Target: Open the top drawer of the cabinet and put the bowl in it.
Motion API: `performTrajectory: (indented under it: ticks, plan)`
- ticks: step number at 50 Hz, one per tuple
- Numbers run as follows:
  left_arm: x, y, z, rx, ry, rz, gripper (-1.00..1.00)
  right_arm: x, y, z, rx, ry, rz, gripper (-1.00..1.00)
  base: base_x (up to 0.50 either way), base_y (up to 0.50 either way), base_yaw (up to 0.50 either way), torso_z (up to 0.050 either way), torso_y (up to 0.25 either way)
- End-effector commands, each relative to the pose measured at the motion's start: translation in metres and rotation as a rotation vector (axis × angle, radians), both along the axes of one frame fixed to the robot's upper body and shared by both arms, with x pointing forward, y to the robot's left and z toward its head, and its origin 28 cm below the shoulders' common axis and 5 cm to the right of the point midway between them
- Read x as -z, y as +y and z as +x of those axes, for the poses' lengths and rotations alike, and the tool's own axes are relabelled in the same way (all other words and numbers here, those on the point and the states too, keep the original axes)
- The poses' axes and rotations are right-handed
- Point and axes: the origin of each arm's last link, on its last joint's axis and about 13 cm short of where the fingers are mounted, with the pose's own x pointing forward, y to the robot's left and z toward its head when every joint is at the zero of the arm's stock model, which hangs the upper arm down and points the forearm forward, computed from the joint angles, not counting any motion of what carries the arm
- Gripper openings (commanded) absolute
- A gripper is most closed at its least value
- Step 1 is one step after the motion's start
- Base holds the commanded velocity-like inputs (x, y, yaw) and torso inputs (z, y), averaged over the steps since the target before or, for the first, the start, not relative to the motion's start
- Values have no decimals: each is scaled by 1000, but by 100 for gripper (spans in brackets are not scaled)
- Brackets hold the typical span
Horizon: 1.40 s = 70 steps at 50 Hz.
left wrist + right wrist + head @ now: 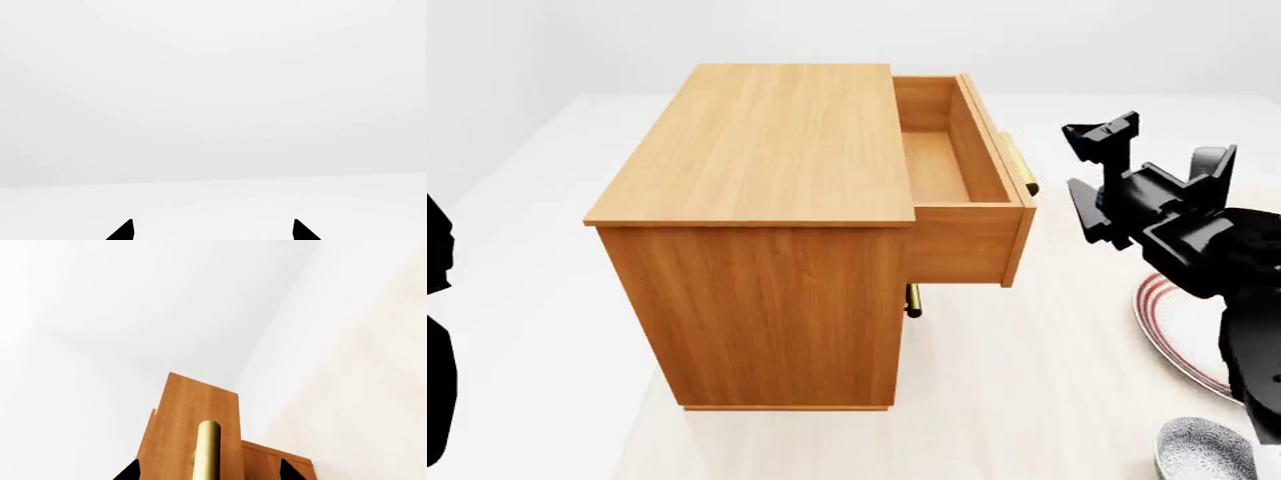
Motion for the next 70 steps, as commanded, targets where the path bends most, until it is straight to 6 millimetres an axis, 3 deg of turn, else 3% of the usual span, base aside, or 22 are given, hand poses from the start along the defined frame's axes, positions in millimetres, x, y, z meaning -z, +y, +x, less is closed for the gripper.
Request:
performTrajectory:
  ticks: [1,6,10,14,19,31,37,50,70]
  plan:
    - [0,0,0,1,0,-1,100,-21,-27,-6,97,-36,-24,100,0,0,0,0,0]
    - [0,0,0,1,0,0,100,-52,-28,1,137,-44,-202,100,0,0,0,0,0]
    - [0,1,0,2,0,2,100,-107,-15,9,164,-92,-478,100,0,0,0,0,0]
    - [1,1,0,0,2,6,100,-155,11,11,109,-157,-712,100,0,0,0,2,0]
    - [1,0,0,-1,4,9,100,-186,48,10,-41,-189,-896,100,0,0,0,0,0]
    - [3,1,-1,-1,5,17,100,-181,87,6,-312,-67,-1007,100,0,0,0,0,0]
    - [6,1,-1,0,6,19,100,-174,99,7,-416,2,-1179,100,0,0,0,0,0]
    - [6,2,-1,7,2,16,100,-186,100,0,-394,144,-1387,100,0,0,0,0,0]
    - [3,1,0,6,1,21,100,-182,106,-2,-438,181,-1366,100,0,0,0,0,0]
